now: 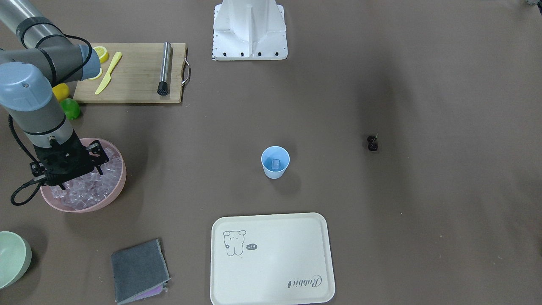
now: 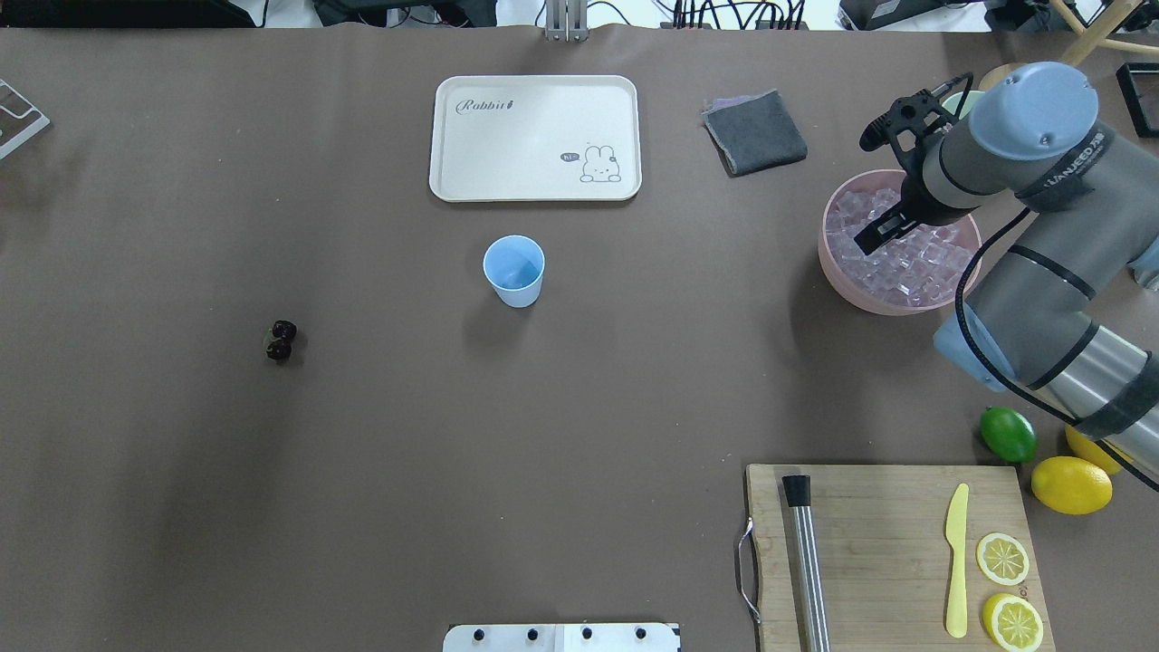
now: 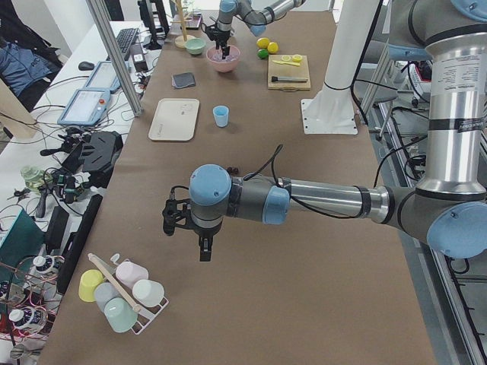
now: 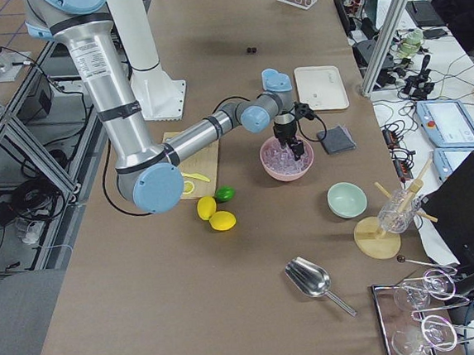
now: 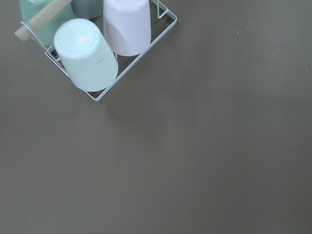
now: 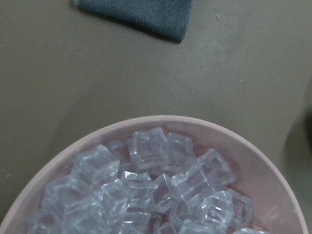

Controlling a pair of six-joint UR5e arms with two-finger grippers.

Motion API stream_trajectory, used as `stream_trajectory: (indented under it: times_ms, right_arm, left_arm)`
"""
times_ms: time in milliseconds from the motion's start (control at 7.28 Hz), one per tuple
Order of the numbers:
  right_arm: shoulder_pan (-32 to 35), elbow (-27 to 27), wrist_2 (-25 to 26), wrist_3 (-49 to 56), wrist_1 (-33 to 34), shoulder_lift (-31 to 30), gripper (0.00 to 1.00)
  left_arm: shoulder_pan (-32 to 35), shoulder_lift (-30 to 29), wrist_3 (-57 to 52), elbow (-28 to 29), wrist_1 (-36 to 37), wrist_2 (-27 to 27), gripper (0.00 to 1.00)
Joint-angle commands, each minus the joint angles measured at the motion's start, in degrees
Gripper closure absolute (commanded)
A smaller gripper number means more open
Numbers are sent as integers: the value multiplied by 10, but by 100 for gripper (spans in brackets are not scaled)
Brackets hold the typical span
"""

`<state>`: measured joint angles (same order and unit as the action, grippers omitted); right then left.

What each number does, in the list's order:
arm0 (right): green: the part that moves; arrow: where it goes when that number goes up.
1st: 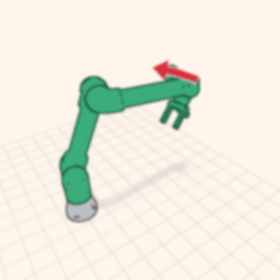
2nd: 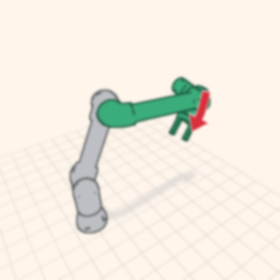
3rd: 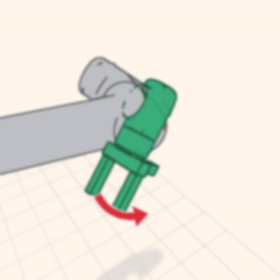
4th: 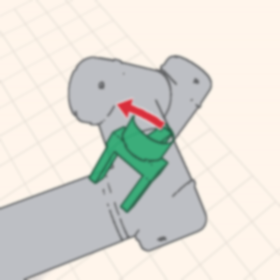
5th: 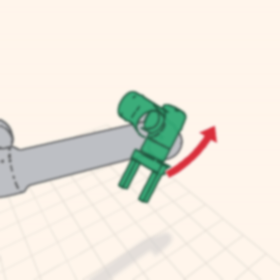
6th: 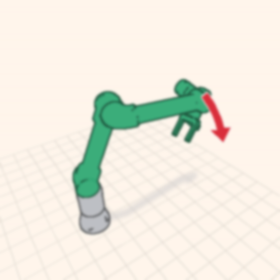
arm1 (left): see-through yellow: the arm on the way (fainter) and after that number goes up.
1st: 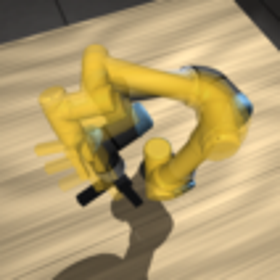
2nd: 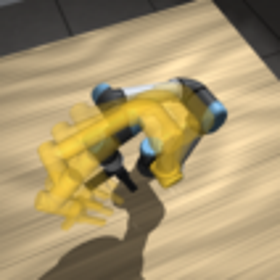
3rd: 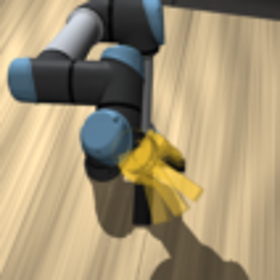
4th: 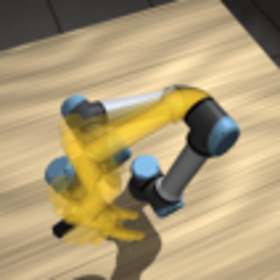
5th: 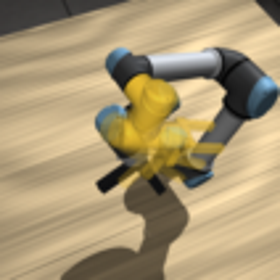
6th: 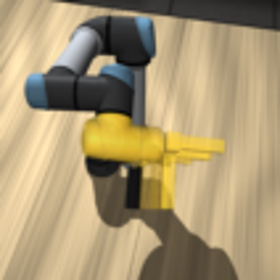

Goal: Put ice and cherries in cup
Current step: 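Lower the right gripper into the pink bowl and grasp another ice cube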

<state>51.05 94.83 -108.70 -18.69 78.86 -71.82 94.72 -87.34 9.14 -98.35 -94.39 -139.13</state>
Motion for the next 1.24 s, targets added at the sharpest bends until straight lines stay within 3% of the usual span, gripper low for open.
stream_trajectory:
  times_ms: [0,275,550,687,962,1099]
  right_arm:
    - [-3,-11,-8,0,-20,-16,12]
    - [-5,-31,-8,-3,-51,-20,13]
    - [-6,-38,-14,-6,-62,-18,65]
    - [-6,-35,-20,-6,-62,-14,80]
    - [31,2,-84,-5,-44,-10,82]
    - [67,39,-133,-4,8,0,83]
  left_arm:
    - [0,1,0,-3,0,0,2]
    - [1,1,0,-2,0,0,2]
    - [1,1,0,-3,0,0,2]
    - [1,1,0,-3,0,0,2]
    - [1,1,0,-3,0,0,2]
    - [1,1,0,-3,0,0,2]
